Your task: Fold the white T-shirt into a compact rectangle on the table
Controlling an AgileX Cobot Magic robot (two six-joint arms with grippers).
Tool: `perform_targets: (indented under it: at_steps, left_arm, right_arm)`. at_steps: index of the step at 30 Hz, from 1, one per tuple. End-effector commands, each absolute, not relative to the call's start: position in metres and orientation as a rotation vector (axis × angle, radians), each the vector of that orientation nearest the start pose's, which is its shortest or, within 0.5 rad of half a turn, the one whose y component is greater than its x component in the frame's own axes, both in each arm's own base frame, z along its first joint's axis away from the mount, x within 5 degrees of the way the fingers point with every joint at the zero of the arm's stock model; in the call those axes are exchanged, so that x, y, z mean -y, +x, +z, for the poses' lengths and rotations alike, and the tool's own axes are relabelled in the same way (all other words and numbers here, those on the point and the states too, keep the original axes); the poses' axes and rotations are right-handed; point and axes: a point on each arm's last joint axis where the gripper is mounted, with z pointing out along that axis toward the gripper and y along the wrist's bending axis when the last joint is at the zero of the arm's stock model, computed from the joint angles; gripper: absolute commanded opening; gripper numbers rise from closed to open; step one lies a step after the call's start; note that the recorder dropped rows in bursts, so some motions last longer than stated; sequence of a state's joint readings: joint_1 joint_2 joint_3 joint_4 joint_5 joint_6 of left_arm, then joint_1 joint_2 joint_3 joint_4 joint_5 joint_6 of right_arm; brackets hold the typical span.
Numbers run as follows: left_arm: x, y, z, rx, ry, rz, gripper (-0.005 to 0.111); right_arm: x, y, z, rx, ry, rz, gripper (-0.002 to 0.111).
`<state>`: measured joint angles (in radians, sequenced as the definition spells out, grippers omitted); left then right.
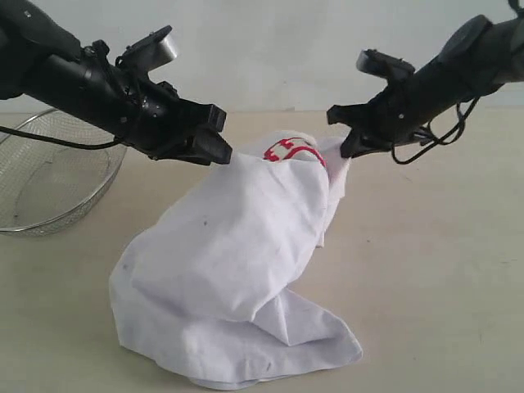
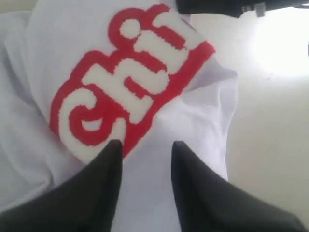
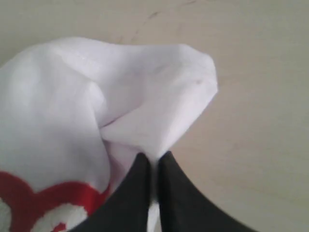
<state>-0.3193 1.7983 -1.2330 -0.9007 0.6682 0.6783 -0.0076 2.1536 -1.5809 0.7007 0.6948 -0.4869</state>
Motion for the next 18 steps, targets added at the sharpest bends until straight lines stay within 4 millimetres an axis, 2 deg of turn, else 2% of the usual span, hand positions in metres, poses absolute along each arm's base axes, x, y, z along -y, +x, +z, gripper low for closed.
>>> perform_targets:
  at_steps: [1,5,8,10,13,15,17,18]
  left_arm:
    - [0.163,0.348,0.229,-2.466,0.485,-0.797,0.033]
    - [0.163,0.347,0.229,-2.473,0.498,-0.800,0.033]
    - [0.163,0.346,0.229,-2.483,0.508,-0.809,0.033]
    - [0.163,0.346,0.228,-2.486,0.512,-0.808,0.033]
    - [0.163,0.346,0.229,-2.481,0.505,-0.804,0.033]
    - [0.163,0.345,0.230,-2.483,0.512,-0.811,0.033]
    - [0.163,0.343,0.231,-2.494,0.517,-0.830,0.033]
    - [0.164,0.342,0.232,-2.496,0.522,-0.836,0.033]
  right_arm:
    - [0.000,0.467,0.193,-2.565,-0.018,0.531,0.000]
    - [0.019,0.475,0.209,-2.541,0.026,0.429,0.000]
    - [0.031,0.479,0.224,-2.547,0.022,0.265,0.000]
    - [0.030,0.479,0.230,-2.570,0.029,0.267,0.000]
    - [0.024,0.475,0.228,-2.612,0.055,0.372,0.001]
    - [0.018,0.475,0.222,-2.638,0.051,0.471,0.011]
    - [0.013,0.475,0.212,-2.658,0.043,0.560,0.030]
    - [0.011,0.476,0.206,-2.674,0.047,0.592,0.044]
